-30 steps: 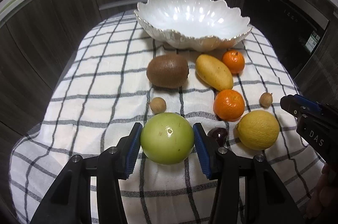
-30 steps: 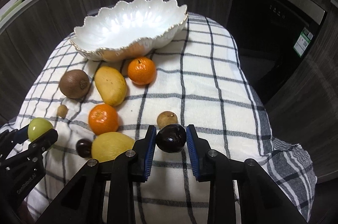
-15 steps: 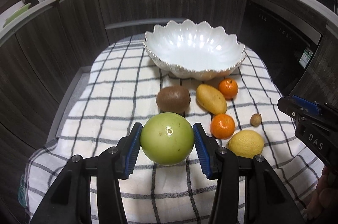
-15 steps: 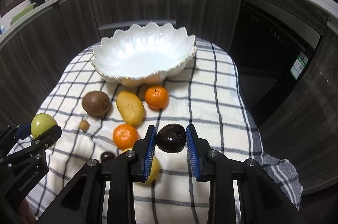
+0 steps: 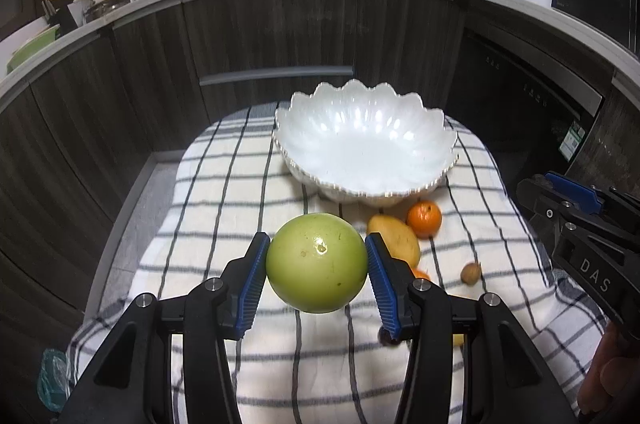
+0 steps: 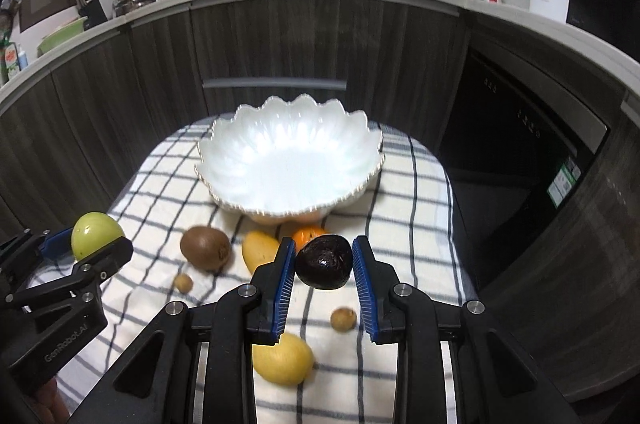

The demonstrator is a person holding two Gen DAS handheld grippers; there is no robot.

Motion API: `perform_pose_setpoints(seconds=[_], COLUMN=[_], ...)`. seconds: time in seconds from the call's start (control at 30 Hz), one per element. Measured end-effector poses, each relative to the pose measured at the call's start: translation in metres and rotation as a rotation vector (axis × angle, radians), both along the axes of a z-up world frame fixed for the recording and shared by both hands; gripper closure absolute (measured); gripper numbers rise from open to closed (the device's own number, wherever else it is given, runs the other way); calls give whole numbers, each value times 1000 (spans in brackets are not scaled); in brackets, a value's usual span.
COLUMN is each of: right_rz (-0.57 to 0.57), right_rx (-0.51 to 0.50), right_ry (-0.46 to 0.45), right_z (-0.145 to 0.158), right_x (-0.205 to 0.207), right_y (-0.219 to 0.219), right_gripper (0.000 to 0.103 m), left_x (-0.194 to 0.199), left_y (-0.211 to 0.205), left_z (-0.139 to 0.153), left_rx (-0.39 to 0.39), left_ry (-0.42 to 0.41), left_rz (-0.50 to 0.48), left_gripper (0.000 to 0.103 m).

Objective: Organize fruits
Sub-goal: 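Lift and carry the green apple with left tool while right tool carries the plum over the bowl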

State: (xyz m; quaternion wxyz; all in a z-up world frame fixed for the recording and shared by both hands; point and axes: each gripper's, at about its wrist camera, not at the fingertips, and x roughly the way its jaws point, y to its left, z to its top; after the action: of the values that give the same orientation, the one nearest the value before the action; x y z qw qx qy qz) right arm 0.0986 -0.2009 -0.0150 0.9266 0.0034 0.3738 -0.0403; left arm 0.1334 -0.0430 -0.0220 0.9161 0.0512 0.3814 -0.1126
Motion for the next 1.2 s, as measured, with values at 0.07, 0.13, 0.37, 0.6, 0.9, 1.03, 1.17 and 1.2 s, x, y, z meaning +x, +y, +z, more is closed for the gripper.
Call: perform_pose_setpoints(seconds=[0.07, 0.13, 0.37, 0.6, 0.9, 1.03, 1.17, 1.2], right_rz=[5, 6, 6, -4, -13, -30, -47, -50], right_rx=[-2, 1, -13, -12, -19, -14, -1, 1], right_ry=[-17, -28, -57, -59, -26, 10, 50, 58], right_z=[5, 8, 10, 6, -9, -23, -39, -43], right_x=[6, 13, 43, 83, 134, 154, 175, 179], right_y=[0, -2, -6, -19, -30, -36, -44, -45], right_gripper=[73, 73, 73, 73, 73, 73, 73, 73], left_x=[6, 14, 48, 87, 145, 166, 184, 188], left_y=[-1, -2, -8, -22, -37, -43, -46, -47], left_z=[4, 6, 12, 11, -11, -23, -34, -37], left_rx=[2, 5, 4, 2, 7, 9, 7, 4], left_ry=[-12, -20, -41, -43, 10, 28, 43, 53], left_rz=[-3, 0, -8, -33, -40, -45, -46, -49], left_gripper=[55, 55, 55, 55, 55, 55, 55, 55])
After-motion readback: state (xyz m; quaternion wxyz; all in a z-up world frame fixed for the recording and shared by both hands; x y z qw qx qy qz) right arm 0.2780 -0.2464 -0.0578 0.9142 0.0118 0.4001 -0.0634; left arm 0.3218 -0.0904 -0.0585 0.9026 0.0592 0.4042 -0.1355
